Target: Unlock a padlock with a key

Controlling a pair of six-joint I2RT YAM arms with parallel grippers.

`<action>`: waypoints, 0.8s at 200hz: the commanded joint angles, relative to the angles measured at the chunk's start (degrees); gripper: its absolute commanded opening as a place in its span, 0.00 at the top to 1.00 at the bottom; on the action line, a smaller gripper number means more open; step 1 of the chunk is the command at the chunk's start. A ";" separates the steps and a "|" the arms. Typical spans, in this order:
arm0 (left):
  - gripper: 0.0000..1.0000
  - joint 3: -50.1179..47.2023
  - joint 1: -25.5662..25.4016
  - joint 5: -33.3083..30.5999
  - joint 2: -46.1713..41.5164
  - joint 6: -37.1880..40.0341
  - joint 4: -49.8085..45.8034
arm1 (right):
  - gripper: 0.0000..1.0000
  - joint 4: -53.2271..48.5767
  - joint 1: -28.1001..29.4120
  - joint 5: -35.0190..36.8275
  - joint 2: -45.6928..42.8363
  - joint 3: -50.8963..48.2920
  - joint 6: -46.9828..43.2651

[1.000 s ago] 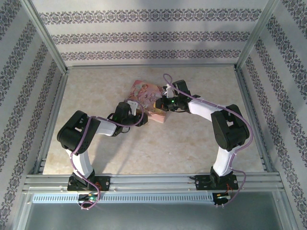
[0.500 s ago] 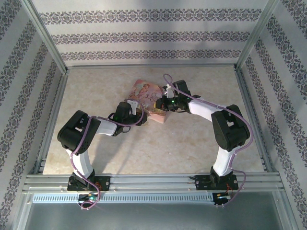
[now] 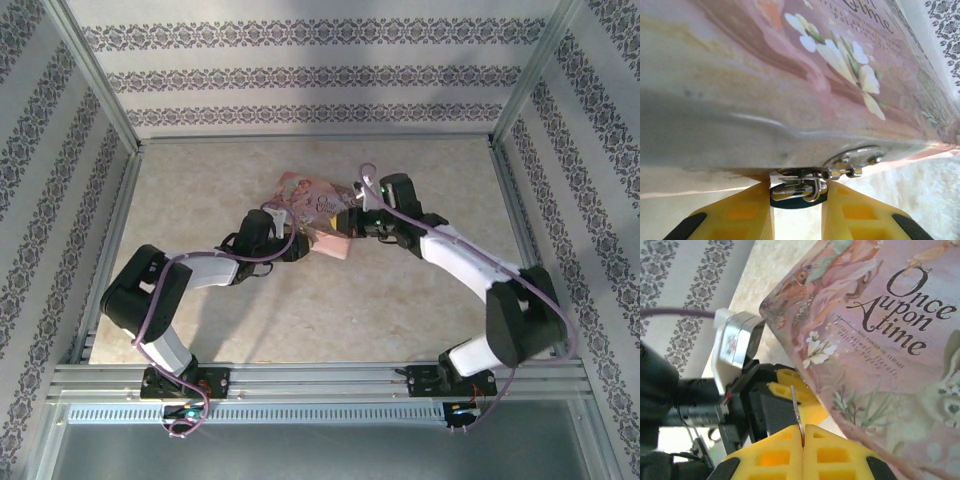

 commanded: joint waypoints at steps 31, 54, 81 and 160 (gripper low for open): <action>0.76 4.84 -1.12 5.60 -3.73 -5.39 -8.92 | 1.00 6.46 6.57 8.55 -8.70 -14.24 -10.30; 0.76 5.37 -1.17 6.97 -4.25 -7.94 -8.72 | 1.00 11.38 10.58 13.59 -9.69 -18.49 -12.44; 0.76 6.04 -1.12 7.72 -4.74 -9.50 -9.56 | 1.00 16.53 13.74 17.46 -7.84 -21.10 -13.66; 0.76 6.94 -1.23 8.57 -5.18 -11.58 -10.38 | 1.00 26.88 17.20 26.07 -1.29 -23.15 -15.16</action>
